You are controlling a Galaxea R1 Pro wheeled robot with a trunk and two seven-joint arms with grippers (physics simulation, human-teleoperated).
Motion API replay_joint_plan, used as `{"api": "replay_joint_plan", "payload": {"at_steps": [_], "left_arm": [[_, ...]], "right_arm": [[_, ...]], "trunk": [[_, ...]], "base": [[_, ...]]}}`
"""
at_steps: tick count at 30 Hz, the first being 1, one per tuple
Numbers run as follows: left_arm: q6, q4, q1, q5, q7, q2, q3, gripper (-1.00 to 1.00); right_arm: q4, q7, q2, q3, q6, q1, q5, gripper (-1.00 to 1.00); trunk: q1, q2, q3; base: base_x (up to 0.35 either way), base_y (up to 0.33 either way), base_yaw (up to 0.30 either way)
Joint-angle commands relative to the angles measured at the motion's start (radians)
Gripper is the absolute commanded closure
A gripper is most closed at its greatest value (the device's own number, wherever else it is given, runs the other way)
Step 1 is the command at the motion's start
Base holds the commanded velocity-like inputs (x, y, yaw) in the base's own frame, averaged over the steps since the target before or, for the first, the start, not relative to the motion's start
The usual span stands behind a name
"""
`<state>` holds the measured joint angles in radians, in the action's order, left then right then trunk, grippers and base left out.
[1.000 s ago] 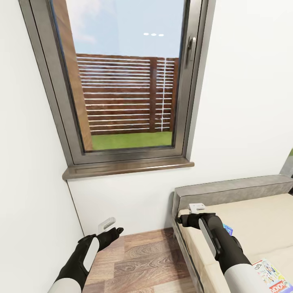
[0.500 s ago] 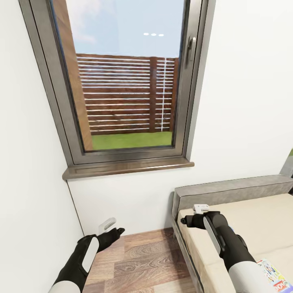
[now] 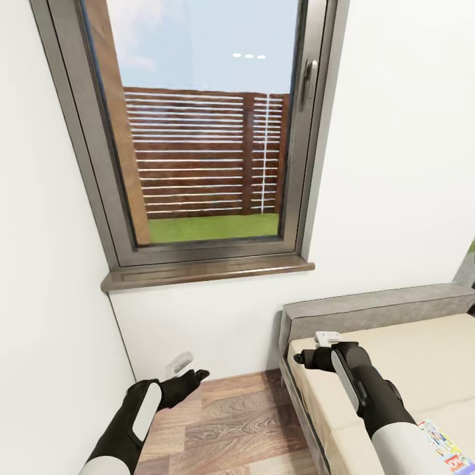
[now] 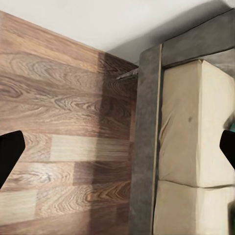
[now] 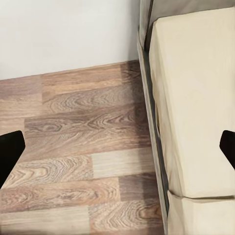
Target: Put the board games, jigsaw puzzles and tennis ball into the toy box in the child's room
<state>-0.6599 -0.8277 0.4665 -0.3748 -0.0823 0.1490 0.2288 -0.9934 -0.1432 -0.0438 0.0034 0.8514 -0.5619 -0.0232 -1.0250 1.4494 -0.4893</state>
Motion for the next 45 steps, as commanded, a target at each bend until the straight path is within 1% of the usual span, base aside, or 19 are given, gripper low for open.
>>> {"api": "replay_joint_plan", "payload": {"at_steps": [1, 11, 15, 16, 17, 19, 24, 26, 29, 33, 41, 45], "left_arm": [[-0.007, -0.001, 0.001, 0.001, -0.005, 0.001, 0.006, -1.0], [-0.012, -0.001, 0.0, -0.006, -0.008, 0.001, 0.006, -1.0], [-0.015, -0.001, 0.0, -0.018, -0.009, 0.001, 0.009, -1.0], [-0.017, -0.001, 0.0, -0.029, -0.01, 0.0, 0.01, -1.0], [-0.017, -0.001, 0.0, -0.029, -0.01, 0.0, 0.01, -1.0], [-0.019, -0.002, 0.0, -0.041, -0.011, -0.001, 0.009, -1.0], [-0.027, -0.002, 0.001, -0.055, -0.012, -0.007, 0.008, -1.0], [-0.03, -0.002, 0.001, -0.057, -0.012, -0.009, 0.008, -1.0], [-0.039, -0.002, 0.003, -0.061, -0.011, -0.013, 0.008, -1.0], [-0.044, -0.002, 0.004, -0.063, -0.009, -0.016, 0.008, -1.0], [-0.043, -0.003, 0.007, -0.064, -0.002, -0.018, 0.01, -1.0], [-0.042, -0.003, 0.008, -0.065, 0.0, -0.017, 0.01, -1.0]], "right_arm": [[-0.001, -0.001, 0.0, 0.0, 0.004, -0.001, -0.002, -1.0], [0.0, -0.001, -0.001, 0.001, 0.007, -0.001, -0.001, -1.0], [0.001, -0.001, -0.002, 0.0, 0.007, -0.002, -0.001, -1.0], [0.001, -0.001, -0.004, 0.0, 0.008, -0.003, -0.001, -1.0], [0.001, -0.001, -0.004, 0.0, 0.008, -0.003, -0.001, -1.0], [0.002, -0.001, -0.005, -0.001, 0.008, -0.005, -0.001, -1.0], [0.007, -0.001, -0.008, -0.015, 0.009, -0.012, -0.001, -1.0], [0.009, -0.001, -0.008, -0.022, 0.009, -0.013, -0.001, -1.0], [0.013, -0.001, -0.009, -0.042, 0.011, -0.015, -0.001, -1.0], [0.015, -0.001, -0.009, -0.056, 0.024, -0.018, -0.001, -1.0], [0.016, 0.0, -0.013, -0.068, 0.069, -0.038, -0.001, -1.0], [0.016, -0.001, -0.023, -0.082, 0.087, -0.051, -0.002, -1.0]], "trunk": [[0.0, 0.001, -0.001], [0.0, 0.001, -0.001], [0.0, 0.001, -0.001], [0.0, 0.001, -0.001], [0.0, 0.001, -0.001], [0.0, 0.001, -0.001], [0.0, 0.001, -0.001], [-0.008, 0.015, -0.007], [-0.019, 0.036, -0.017], [-0.034, 0.064, -0.029], [-0.065, 0.12, -0.054], [-0.08, 0.148, -0.067]], "base": [[0.0, 0.0, -0.053], [0.0, 0.0, -0.163], [0.0, 0.0, -0.241], [0.0, 0.0, -0.26], [0.0, 0.0, -0.26], [0.0, 0.0, -0.266], [0.0, 0.0, -0.273], [0.0, 0.0, -0.277], [0.0, 0.0, -0.279], [0.0, 0.0, -0.28], [0.0, 0.0, -0.281], [0.0, 0.0, -0.282]]}}
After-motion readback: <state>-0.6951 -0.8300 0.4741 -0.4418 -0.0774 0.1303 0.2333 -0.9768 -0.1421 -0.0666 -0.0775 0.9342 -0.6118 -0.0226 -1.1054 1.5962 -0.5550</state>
